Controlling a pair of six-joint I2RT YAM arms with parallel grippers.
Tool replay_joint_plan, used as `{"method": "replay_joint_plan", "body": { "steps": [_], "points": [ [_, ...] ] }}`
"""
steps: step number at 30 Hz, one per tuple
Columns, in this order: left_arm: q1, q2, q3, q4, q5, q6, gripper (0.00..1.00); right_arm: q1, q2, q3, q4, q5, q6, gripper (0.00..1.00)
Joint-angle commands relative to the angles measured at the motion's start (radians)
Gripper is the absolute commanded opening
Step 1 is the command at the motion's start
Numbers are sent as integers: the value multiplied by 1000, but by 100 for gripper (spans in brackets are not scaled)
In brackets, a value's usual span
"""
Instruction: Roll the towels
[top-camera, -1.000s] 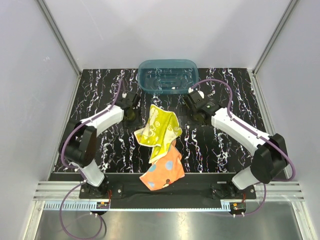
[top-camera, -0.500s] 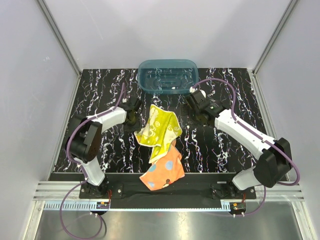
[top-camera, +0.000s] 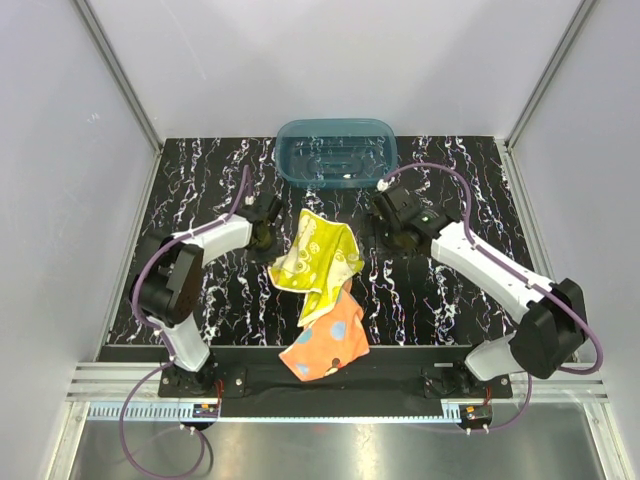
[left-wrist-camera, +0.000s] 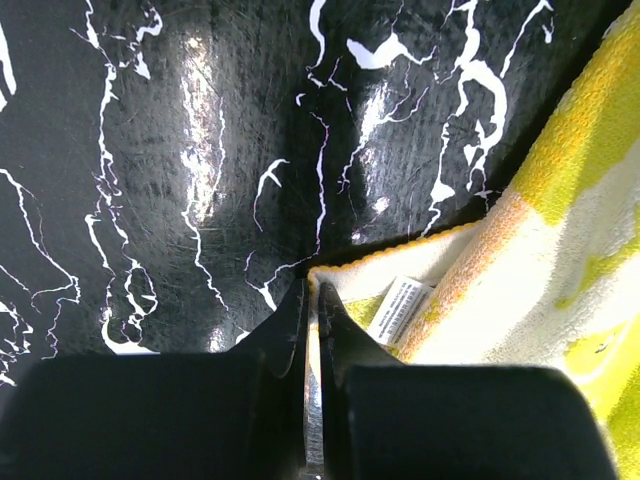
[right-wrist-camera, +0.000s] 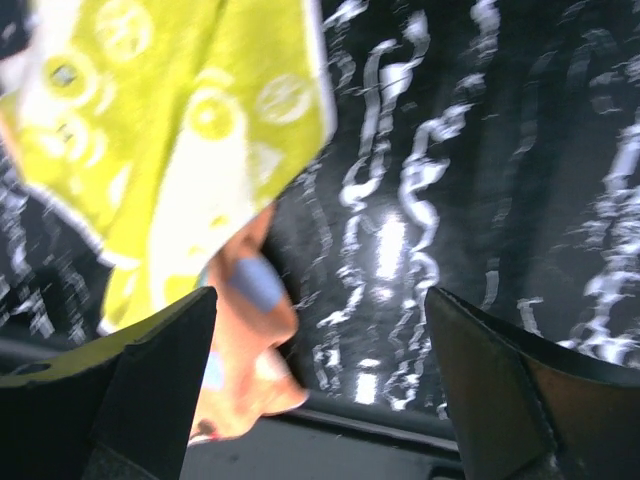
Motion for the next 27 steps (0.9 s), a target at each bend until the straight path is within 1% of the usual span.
{"method": "replay_joint_plan", "body": {
  "steps": [1, 4, 5, 6, 7, 8, 9, 11, 12, 15, 18, 21, 23, 26, 27],
  "points": [
    [23, -73, -16, 25, -5, -23, 0, 62, -26, -27, 63, -236, 47, 91],
    [95, -149, -37, 4, 6, -48, 0, 207, 18, 25, 49, -191, 99, 91],
    [142, -172, -48, 5, 10, -62, 0, 298, 58, 48, 40, -156, 113, 91],
    [168, -223, -60, 4, 19, -68, 0, 338, 78, 88, 23, -146, 148, 91],
    [193, -251, -86, -4, 21, -82, 0, 364, 96, 100, 22, -122, 171, 91],
    [240, -280, -102, -4, 24, -83, 0, 384, 127, 105, 25, -122, 194, 91],
    [260, -336, -116, -6, 21, -85, 0, 421, 141, 99, 50, -126, 237, 91],
    [300, -389, -146, -24, 9, -86, 0, 444, 174, 82, 80, -136, 282, 90],
    [307, -431, -152, -30, 0, -82, 0, 464, 188, 73, 109, -139, 311, 89],
    [311, -484, -172, -56, -2, -71, 0, 513, 256, 97, 140, -139, 343, 88],
    [311, -495, -177, -76, 24, -60, 0, 533, 340, 160, 126, -137, 365, 88],
    [311, -509, -171, -108, 50, -42, 0, 542, 405, 203, 112, -111, 394, 86],
    [311, -524, -171, -117, 43, -24, 0, 541, 438, 219, 104, -77, 405, 86],
    [311, -544, -168, -133, 30, -7, 0, 542, 487, 261, 81, -45, 420, 83],
    [311, -548, -168, -134, 29, -3, 0, 541, 501, 272, 62, -41, 421, 81]
  ]
}}
